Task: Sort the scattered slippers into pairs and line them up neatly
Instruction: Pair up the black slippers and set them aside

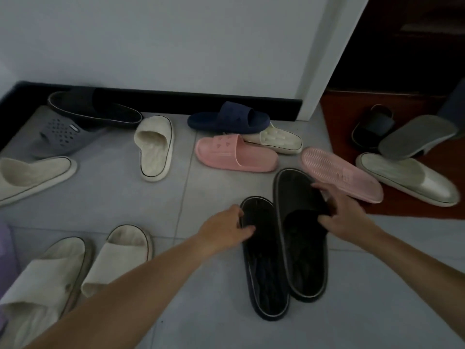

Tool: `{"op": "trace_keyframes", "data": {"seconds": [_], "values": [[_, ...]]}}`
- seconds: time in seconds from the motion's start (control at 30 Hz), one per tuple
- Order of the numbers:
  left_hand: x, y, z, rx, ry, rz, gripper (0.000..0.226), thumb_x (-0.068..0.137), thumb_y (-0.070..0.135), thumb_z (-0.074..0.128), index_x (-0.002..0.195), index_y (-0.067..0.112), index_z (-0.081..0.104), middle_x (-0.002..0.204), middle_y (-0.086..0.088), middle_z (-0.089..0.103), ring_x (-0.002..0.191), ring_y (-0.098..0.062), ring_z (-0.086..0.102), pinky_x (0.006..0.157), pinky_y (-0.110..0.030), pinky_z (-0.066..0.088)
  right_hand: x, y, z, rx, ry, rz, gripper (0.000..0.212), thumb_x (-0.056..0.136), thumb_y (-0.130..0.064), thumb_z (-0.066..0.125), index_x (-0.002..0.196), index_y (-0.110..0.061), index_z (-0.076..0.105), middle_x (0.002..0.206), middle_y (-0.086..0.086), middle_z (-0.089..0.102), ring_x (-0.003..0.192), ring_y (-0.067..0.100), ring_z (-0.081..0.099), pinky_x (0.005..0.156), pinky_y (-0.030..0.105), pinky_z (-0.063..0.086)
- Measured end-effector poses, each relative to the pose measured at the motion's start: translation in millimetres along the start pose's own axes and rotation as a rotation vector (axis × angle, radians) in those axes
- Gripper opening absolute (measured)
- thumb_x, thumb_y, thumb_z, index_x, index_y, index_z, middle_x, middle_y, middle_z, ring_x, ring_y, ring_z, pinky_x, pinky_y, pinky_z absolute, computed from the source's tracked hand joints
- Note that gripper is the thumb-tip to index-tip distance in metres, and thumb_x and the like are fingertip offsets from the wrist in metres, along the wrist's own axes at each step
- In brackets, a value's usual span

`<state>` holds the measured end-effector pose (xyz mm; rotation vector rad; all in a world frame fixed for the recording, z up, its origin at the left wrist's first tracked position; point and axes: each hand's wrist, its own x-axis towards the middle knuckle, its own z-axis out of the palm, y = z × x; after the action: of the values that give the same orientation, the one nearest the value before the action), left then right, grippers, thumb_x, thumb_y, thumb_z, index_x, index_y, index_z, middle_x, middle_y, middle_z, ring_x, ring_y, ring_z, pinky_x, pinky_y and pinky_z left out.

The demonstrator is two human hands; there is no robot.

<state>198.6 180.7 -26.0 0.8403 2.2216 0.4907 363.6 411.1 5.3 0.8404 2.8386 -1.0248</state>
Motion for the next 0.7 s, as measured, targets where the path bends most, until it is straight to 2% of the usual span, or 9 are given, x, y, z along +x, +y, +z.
{"op": "trace_keyframes", "data": {"seconds": [0.07,0.13,0.3,0.4,0.53,0.63,0.7], "values": [[1,13,16,0.170,-0.066,0.040,0.073,0.078,0.055,0.063,0.133,0.016,0.035,0.122,-0.007,0.056,0.107,-0.027,0.058,0.089,-0.037,0.048,-10,30,-13,-0.035,0.003,0.068,0.074,0.068,-0.009,0.068,0.130,-0.036,0.039,0.114,0.002,0.057,0.074,0.005,0.056,0.062,0.019,0.041],[3,21,23,0.292,-0.039,0.050,0.077,0.079,0.049,0.064,0.136,0.014,0.027,0.124,-0.010,0.053,0.107,-0.030,0.057,0.088,-0.041,0.050,-18,49,-13,-0.058,-0.025,0.103,0.074,0.069,-0.008,0.067,0.134,-0.031,0.038,0.123,0.005,0.055,0.084,0.010,0.055,0.073,0.022,0.042],[6,25,20,0.283,-0.022,0.006,0.064,0.075,0.036,0.067,0.124,0.014,0.031,0.102,-0.006,0.060,0.089,-0.028,0.061,0.076,-0.038,0.052,-22,54,24,-0.086,-0.230,0.065,0.082,0.073,-0.010,0.062,0.143,-0.027,0.023,0.145,0.005,0.038,0.116,0.017,0.048,0.094,0.025,0.038],[4,21,18,0.253,0.010,-0.018,0.061,0.072,0.032,0.067,0.122,0.017,0.034,0.094,-0.003,0.060,0.082,-0.025,0.062,0.073,-0.037,0.053,-18,52,34,-0.079,-0.271,0.056,0.086,0.075,-0.006,0.060,0.146,-0.025,0.018,0.150,0.003,0.030,0.127,0.024,0.044,0.103,0.029,0.039],[2,18,17,0.245,0.027,-0.021,0.061,0.072,0.032,0.066,0.123,0.019,0.036,0.098,-0.003,0.060,0.085,-0.025,0.061,0.072,-0.035,0.051,-17,51,33,-0.103,-0.304,0.071,0.086,0.078,-0.016,0.066,0.148,-0.023,0.015,0.154,0.002,0.025,0.132,0.023,0.040,0.107,0.032,0.037],[0,17,16,0.268,0.022,-0.013,0.061,0.073,0.032,0.065,0.125,0.018,0.036,0.101,-0.004,0.060,0.089,-0.026,0.062,0.075,-0.037,0.052,-13,45,35,-0.240,-0.303,0.066,0.090,0.076,-0.032,0.068,0.148,-0.026,0.014,0.151,-0.001,0.024,0.123,0.023,0.048,0.098,0.036,0.046],[0,17,14,0.337,0.037,0.000,0.058,0.074,0.031,0.063,0.124,0.016,0.036,0.102,-0.005,0.060,0.090,-0.027,0.061,0.072,-0.034,0.050,-10,45,32,-0.299,-0.295,0.080,0.089,0.073,-0.032,0.069,0.146,-0.030,0.018,0.143,0.000,0.030,0.112,0.023,0.054,0.089,0.037,0.050]]}}
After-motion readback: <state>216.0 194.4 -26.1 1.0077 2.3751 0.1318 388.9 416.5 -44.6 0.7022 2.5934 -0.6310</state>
